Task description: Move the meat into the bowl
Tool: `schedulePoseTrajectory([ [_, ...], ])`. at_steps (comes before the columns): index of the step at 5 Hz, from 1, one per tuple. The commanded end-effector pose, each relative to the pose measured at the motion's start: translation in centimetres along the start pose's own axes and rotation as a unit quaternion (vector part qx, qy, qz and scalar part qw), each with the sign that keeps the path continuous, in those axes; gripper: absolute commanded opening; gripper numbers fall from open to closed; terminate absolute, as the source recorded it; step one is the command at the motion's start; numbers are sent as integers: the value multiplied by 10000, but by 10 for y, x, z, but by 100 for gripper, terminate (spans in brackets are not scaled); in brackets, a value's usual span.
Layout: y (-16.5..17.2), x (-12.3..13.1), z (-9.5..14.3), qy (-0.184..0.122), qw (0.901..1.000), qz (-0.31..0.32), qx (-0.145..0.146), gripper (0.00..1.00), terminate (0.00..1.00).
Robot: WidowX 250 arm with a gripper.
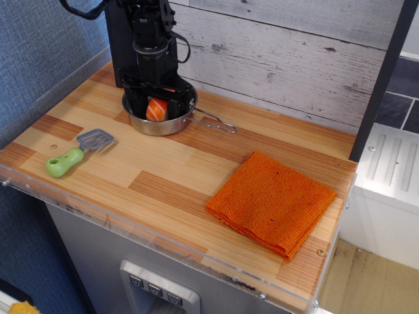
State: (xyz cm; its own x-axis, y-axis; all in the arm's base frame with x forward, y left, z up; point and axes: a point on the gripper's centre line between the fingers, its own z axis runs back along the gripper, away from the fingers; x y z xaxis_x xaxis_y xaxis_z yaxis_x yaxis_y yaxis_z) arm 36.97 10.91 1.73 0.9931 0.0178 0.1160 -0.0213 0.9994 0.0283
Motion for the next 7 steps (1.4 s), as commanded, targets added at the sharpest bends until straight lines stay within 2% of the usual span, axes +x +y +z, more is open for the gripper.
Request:
schedulePoseTrajectory([
  [1,16,11,59,-703,9974,110,93,100,0],
  [3,17,3,105,-1131,9936,-51,-29,100,0],
  [6,17,3,105,-1131,9936,-51,-29,100,0],
  [7,17,3,105,-1131,9936,-51,-29,100,100],
])
